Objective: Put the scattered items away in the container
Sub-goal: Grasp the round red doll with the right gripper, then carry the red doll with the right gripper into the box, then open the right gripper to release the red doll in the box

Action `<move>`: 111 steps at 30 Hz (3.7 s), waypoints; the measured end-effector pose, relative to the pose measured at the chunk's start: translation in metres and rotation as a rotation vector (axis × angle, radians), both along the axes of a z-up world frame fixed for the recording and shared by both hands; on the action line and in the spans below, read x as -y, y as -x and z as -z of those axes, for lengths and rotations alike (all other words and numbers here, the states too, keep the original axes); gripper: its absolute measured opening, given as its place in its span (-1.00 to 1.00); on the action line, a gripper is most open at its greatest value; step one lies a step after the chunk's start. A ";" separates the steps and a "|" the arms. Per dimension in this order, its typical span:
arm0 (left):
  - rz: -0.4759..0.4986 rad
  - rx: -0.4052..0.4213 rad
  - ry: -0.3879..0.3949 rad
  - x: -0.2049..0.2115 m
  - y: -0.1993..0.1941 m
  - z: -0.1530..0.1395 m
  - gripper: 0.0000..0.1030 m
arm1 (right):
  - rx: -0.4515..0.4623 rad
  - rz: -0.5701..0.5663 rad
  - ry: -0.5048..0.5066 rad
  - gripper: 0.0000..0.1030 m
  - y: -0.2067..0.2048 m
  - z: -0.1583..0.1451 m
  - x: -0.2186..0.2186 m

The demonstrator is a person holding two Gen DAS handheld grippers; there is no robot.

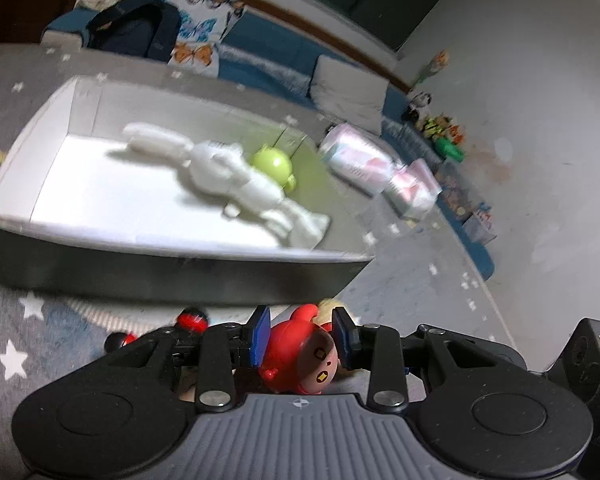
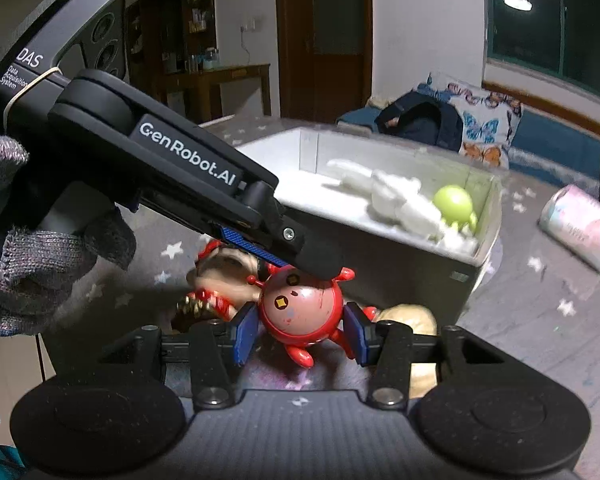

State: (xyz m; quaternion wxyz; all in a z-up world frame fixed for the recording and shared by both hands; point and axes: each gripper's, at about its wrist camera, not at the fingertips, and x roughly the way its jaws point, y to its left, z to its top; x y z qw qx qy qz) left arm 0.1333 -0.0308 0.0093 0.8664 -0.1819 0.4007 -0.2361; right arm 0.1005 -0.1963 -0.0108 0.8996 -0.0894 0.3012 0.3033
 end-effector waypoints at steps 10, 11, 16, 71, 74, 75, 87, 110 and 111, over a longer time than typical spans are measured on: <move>-0.029 0.113 0.105 0.002 -0.031 -0.045 -0.30 | 0.127 -0.004 0.046 -0.09 -0.029 -0.053 0.008; -0.037 0.110 0.117 0.002 -0.039 -0.045 -0.30 | 0.126 -0.008 0.061 -0.09 -0.037 -0.055 0.007; -0.071 0.064 0.169 -0.004 -0.080 -0.031 -0.31 | 0.099 -0.050 0.160 -0.09 -0.078 -0.059 -0.001; -0.076 -0.103 0.194 -0.008 -0.135 0.034 -0.30 | -0.148 -0.177 0.357 -0.02 -0.148 -0.021 -0.015; -0.081 -0.094 0.188 -0.010 -0.130 0.030 -0.30 | -0.132 -0.165 0.333 -0.02 -0.142 -0.026 -0.011; -0.078 -0.086 0.188 -0.011 -0.128 0.028 -0.30 | -0.124 -0.159 0.323 -0.02 -0.140 -0.027 -0.009; -0.061 0.010 0.164 -0.010 -0.087 0.001 -0.31 | -0.027 -0.081 0.198 -0.02 -0.093 -0.045 0.005; 0.050 0.003 0.041 0.030 -0.018 0.015 -0.31 | -0.040 0.038 0.125 -0.03 -0.018 0.003 0.039; 0.047 -0.005 0.036 0.032 -0.020 0.018 -0.31 | -0.040 0.041 0.126 -0.03 -0.017 0.005 0.039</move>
